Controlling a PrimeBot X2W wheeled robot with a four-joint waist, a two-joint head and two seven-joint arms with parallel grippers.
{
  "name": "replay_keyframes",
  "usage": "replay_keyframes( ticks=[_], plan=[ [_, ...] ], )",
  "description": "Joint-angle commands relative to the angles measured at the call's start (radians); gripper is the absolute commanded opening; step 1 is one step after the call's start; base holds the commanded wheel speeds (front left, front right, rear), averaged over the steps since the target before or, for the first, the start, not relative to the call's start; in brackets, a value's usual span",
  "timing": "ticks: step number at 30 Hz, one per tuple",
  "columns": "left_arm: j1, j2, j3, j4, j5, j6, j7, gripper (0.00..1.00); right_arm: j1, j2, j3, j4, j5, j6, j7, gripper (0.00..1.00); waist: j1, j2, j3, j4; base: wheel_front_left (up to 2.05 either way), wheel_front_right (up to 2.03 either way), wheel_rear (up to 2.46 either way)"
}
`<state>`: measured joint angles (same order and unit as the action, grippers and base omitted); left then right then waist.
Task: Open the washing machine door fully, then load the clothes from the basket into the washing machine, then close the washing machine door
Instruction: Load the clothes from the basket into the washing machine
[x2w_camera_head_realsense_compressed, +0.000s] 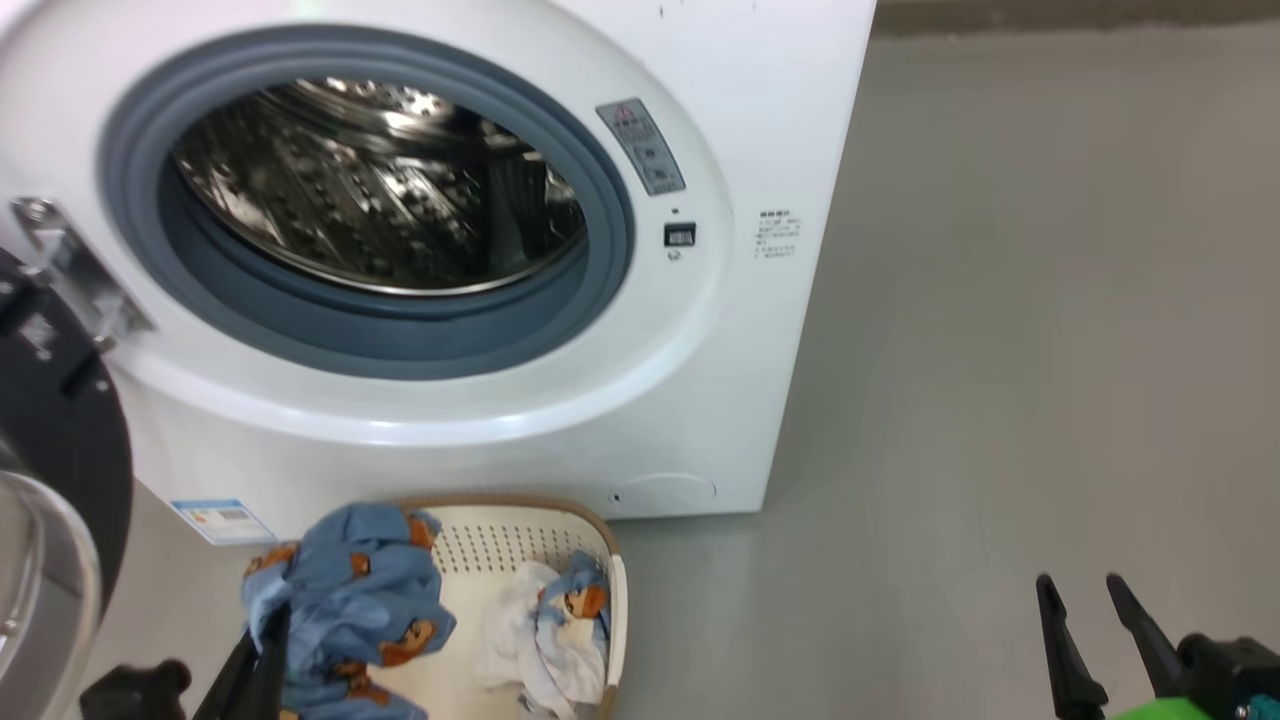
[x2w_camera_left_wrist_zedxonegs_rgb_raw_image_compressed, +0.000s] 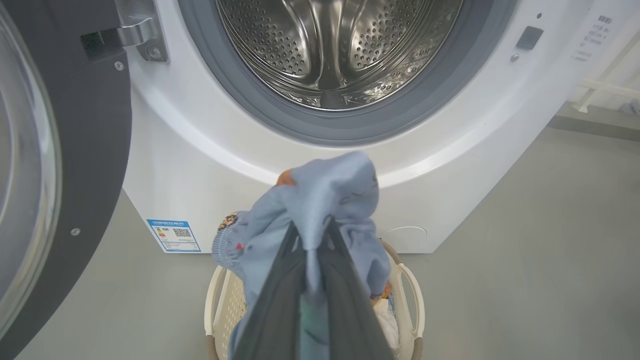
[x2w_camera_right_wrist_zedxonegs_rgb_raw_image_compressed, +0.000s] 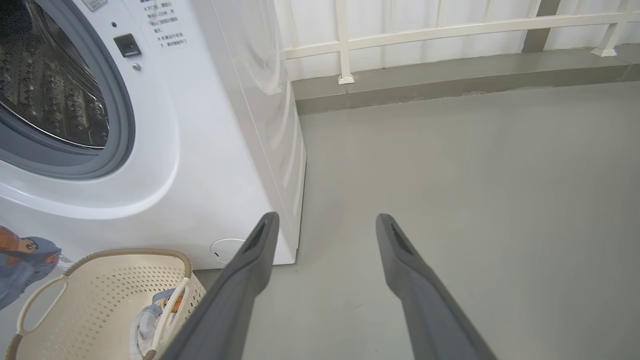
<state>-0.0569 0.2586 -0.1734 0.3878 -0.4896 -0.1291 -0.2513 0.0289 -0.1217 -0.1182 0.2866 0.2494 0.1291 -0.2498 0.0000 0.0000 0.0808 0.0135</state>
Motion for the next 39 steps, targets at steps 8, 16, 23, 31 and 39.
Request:
replay_keyframes(
  ticks=[8,16,23,31,39],
  plan=[
    [0.107,0.000,0.110,-0.161,0.057,-0.002,-0.010,0.00,0.050,-0.020,0.009,-0.036,0.012,0.002,-0.012,1.00,0.0000,0.0000,-0.078,0.025,0.00,0.00,0.00],
    [0.170,-0.014,0.133,-0.240,0.079,-0.002,-0.010,0.00,0.064,-0.019,0.003,-0.048,0.014,0.002,-0.012,1.00,0.0000,0.0000,-0.084,0.025,0.00,0.00,0.00],
    [0.162,-0.024,0.133,-0.254,0.076,-0.002,-0.010,0.00,0.058,-0.017,0.005,-0.054,0.013,0.002,-0.012,1.00,0.0000,0.0000,-0.071,0.014,0.00,0.00,0.00],
    [0.068,-0.027,0.132,-0.262,0.050,-0.002,-0.010,0.00,0.027,0.000,-0.002,-0.064,0.008,0.002,-0.012,1.00,0.0000,0.0000,-0.003,0.000,0.00,0.00,0.00],
    [-0.122,-0.024,0.129,-0.249,0.046,-0.002,-0.010,0.00,-0.039,0.019,0.006,-0.070,-0.001,0.002,-0.012,1.00,0.0000,0.0000,0.090,-0.017,0.00,0.00,0.00]
  ],
)
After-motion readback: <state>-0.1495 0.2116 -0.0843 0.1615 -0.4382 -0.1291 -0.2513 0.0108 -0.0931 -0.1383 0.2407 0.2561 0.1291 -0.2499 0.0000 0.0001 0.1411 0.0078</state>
